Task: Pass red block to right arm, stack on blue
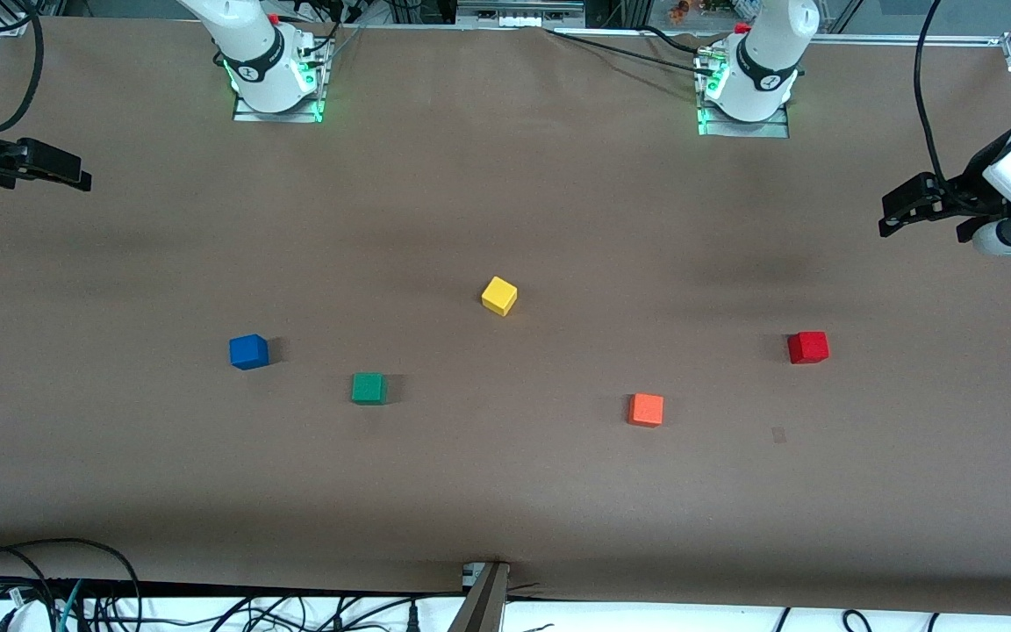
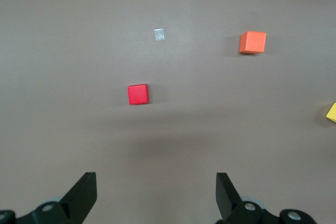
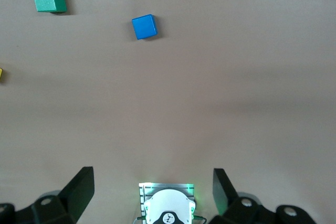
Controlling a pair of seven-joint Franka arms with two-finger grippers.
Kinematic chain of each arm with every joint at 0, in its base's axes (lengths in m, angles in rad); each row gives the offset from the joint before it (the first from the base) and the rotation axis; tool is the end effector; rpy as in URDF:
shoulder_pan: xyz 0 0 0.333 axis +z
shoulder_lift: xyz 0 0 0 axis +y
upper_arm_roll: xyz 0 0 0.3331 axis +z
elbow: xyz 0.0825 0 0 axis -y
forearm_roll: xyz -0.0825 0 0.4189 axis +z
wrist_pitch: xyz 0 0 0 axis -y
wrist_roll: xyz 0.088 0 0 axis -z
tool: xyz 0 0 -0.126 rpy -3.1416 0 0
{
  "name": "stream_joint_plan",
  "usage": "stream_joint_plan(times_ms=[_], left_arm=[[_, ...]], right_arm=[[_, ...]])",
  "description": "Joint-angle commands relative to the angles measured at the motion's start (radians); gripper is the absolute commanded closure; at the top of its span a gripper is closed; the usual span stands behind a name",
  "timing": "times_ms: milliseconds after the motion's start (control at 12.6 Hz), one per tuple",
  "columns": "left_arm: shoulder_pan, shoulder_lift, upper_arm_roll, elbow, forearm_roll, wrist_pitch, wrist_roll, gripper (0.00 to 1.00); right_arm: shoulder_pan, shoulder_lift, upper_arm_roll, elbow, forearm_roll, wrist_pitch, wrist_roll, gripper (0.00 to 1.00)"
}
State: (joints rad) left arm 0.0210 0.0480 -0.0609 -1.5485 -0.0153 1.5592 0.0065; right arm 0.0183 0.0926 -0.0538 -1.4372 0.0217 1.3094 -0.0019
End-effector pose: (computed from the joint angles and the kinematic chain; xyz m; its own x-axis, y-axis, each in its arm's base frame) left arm 0.6020 -0.0251 0.6043 0.9982 -0.0466 -0.0371 -0.0459 -0.9988 0.0185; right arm 0.5862 -0.0161 0.6145 0.9755 -0.0280 -0.2184 -0.0325 -0.9993 -0.0171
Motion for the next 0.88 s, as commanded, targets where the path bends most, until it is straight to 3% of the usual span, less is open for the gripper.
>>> stream_joint_plan(times_ms=[0, 558, 797], left_arm=[[0.002, -0.002, -0.005, 0.045, 0.040, -0.004, 0.021, 0.00], [0.019, 0.006, 0.010, 0.084, 0.177, -0.178, 0.023, 0.00], [0.066, 0.021, 0.016, 0.122, 0.261, -0.188, 0.334, 0.00]], right_arm=[[-0.006, 0.001, 0.000, 0.014, 0.014, -0.002, -0.004, 0.00], [-0.006, 0.001, 0.000, 0.012, 0.014, -0.002, -0.004, 0.00], [-0.006, 0.001, 0.000, 0.012, 0.014, -0.002, -0.004, 0.00]])
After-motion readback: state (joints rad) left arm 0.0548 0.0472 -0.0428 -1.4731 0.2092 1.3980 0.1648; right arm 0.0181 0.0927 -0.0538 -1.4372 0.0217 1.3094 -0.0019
